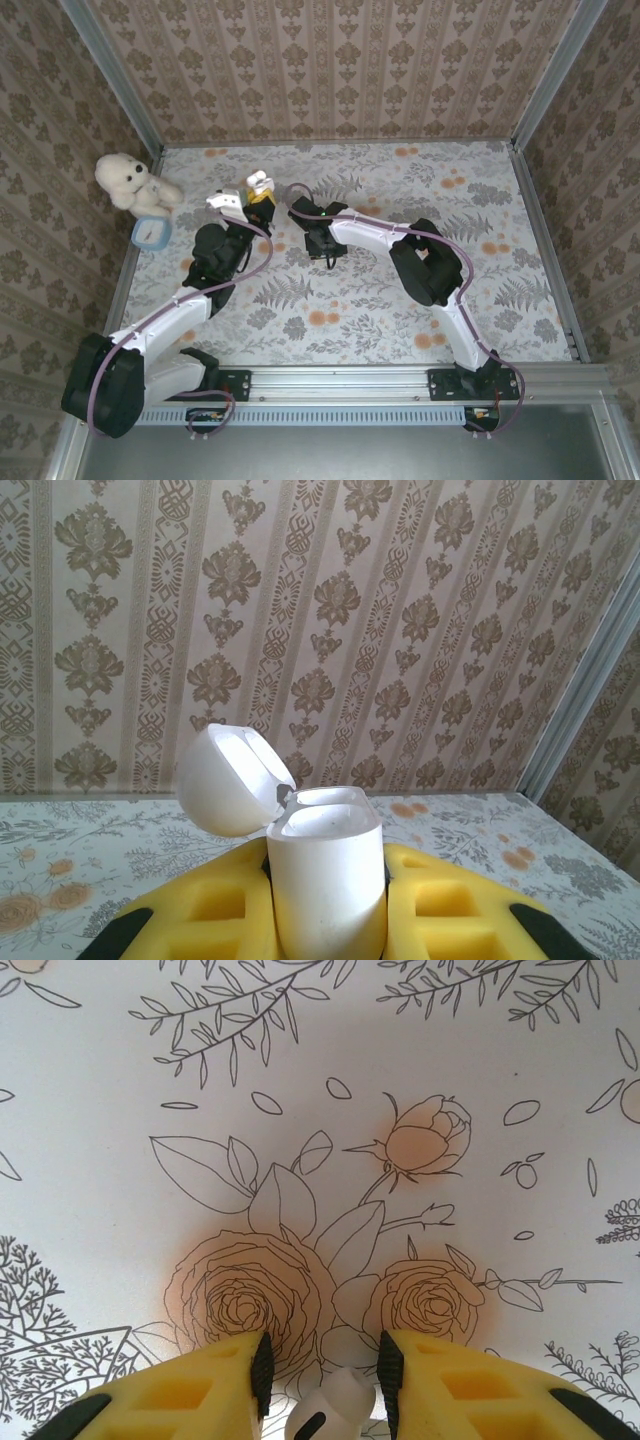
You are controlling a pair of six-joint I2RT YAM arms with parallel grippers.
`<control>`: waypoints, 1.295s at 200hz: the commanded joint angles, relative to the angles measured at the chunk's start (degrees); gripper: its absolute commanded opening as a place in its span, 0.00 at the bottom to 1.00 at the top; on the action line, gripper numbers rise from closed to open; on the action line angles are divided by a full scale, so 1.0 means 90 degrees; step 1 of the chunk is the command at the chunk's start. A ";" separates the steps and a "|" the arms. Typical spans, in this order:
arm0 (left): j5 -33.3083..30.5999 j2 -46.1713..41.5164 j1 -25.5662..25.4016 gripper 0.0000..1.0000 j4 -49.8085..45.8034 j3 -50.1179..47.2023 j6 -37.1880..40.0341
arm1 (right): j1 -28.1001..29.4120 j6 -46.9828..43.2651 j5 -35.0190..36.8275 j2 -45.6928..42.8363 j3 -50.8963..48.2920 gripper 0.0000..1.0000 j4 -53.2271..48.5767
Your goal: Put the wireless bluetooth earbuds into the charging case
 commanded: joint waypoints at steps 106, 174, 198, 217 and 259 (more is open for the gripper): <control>0.0073 0.0152 -0.0083 0.00 0.0126 0.0313 0.0020 | 0.0140 -0.0168 0.0147 -0.0133 -0.0368 0.36 -0.0202; 0.0067 0.0221 -0.0123 0.00 0.0136 0.0355 0.0015 | 0.0188 -0.0157 0.0168 -0.0272 -0.0628 0.27 -0.0107; 0.0067 0.0222 -0.0142 0.00 0.0135 0.0352 0.0025 | 0.0198 -0.0113 0.0157 -0.0341 -0.0690 0.15 -0.0026; 0.0067 0.0221 -0.0152 0.00 0.0117 0.0352 0.0039 | 0.0187 -0.0057 0.0165 -0.0433 -0.0700 0.15 0.0015; 0.0067 0.0201 -0.0162 0.00 0.0077 0.0364 0.0059 | 0.0120 0.0020 0.0050 -0.0733 -0.0878 0.20 0.0303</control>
